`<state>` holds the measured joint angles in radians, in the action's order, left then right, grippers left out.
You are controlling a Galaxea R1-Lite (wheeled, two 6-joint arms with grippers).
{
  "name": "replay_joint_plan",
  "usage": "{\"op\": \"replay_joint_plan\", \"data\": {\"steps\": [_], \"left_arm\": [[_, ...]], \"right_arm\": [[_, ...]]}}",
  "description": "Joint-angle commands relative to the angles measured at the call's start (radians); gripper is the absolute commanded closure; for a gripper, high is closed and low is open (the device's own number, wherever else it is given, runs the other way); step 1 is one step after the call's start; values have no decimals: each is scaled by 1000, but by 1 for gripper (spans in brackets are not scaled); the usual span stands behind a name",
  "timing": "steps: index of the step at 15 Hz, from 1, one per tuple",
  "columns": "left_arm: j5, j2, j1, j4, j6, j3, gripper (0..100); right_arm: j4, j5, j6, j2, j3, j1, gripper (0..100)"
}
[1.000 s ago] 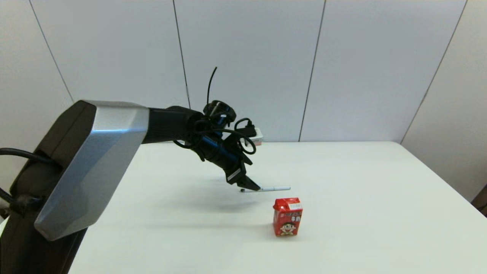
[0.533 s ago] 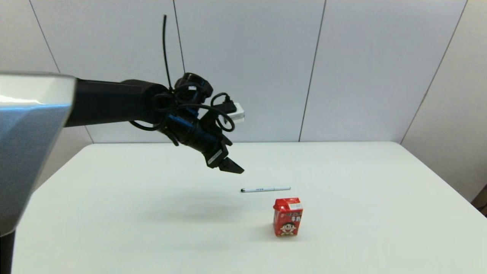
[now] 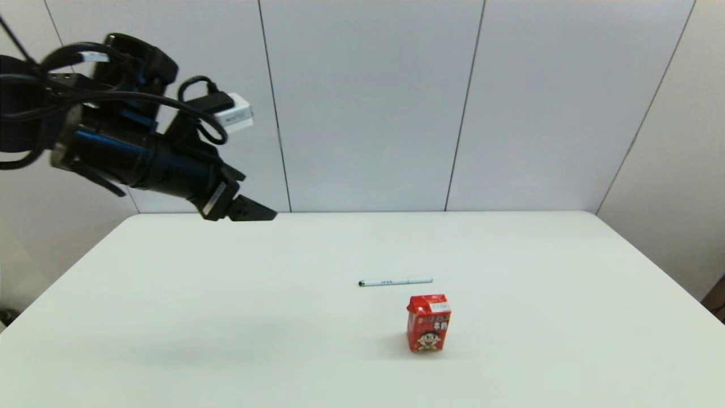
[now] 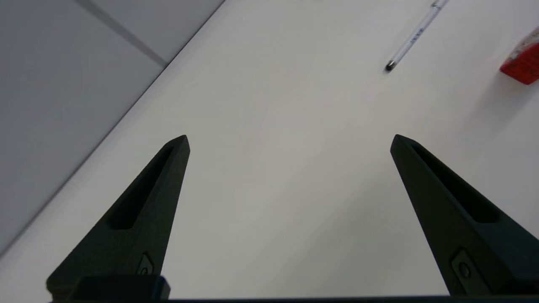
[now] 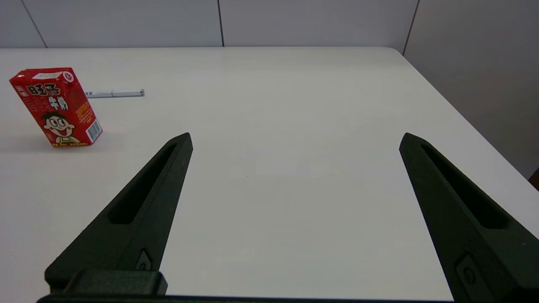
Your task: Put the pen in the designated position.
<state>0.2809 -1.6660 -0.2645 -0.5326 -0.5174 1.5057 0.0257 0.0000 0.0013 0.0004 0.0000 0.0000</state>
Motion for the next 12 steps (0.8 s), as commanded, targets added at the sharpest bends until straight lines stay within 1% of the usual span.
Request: {"op": "replay_joint_plan", "data": {"steps": [1, 3, 4, 6, 9, 12], "left_arm": [[-12, 253, 183, 63, 89, -153, 0], [-17, 330, 206, 100, 192, -222, 0], [-45, 367, 206, 125, 244, -259, 0], [-137, 443, 206, 207, 313, -343, 0], [-196, 626, 206, 352, 456, -564, 0], [-241, 856, 234, 508, 464, -852, 0]], "right_arm": [[0, 0, 0, 0, 12, 0, 0], [0, 0, 0, 0, 12, 0, 0], [0, 0, 0, 0, 12, 0, 0], [0, 0, 0, 0, 12, 0, 0], [0, 0, 0, 0, 12, 0, 0], [0, 0, 0, 0, 12, 0, 0]]}}
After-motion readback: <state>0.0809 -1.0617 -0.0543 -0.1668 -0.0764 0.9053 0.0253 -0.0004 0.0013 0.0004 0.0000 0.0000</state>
